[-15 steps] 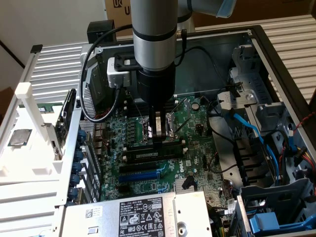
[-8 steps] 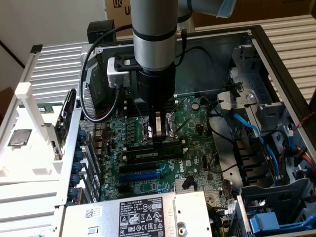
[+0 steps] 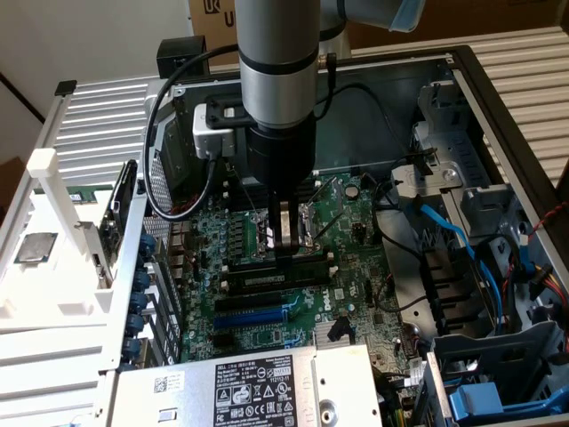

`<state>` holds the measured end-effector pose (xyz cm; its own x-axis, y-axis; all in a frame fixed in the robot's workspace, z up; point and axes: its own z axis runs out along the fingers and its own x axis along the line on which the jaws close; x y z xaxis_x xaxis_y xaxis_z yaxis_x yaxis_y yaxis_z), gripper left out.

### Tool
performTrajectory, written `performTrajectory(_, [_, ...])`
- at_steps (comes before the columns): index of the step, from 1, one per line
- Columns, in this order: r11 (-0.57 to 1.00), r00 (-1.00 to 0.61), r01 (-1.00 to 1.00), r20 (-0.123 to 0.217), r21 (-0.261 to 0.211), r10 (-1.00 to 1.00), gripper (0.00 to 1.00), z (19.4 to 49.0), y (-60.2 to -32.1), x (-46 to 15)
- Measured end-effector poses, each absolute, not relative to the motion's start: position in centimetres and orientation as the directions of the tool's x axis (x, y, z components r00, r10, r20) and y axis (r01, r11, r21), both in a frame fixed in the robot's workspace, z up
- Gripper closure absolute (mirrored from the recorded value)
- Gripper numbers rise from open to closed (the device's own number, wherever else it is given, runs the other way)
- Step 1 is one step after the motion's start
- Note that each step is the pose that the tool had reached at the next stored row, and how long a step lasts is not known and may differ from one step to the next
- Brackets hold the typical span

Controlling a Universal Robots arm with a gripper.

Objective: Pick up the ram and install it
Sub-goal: 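Press down the ram until it locks into place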

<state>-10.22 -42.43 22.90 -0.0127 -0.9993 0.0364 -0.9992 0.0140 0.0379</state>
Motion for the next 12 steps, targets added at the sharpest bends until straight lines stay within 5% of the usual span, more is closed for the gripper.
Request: performTrajectory(12, [0.014,-0.013,-0.999,0.036,0.038,-0.999,0.90,22.76,-42.43,-10.34])
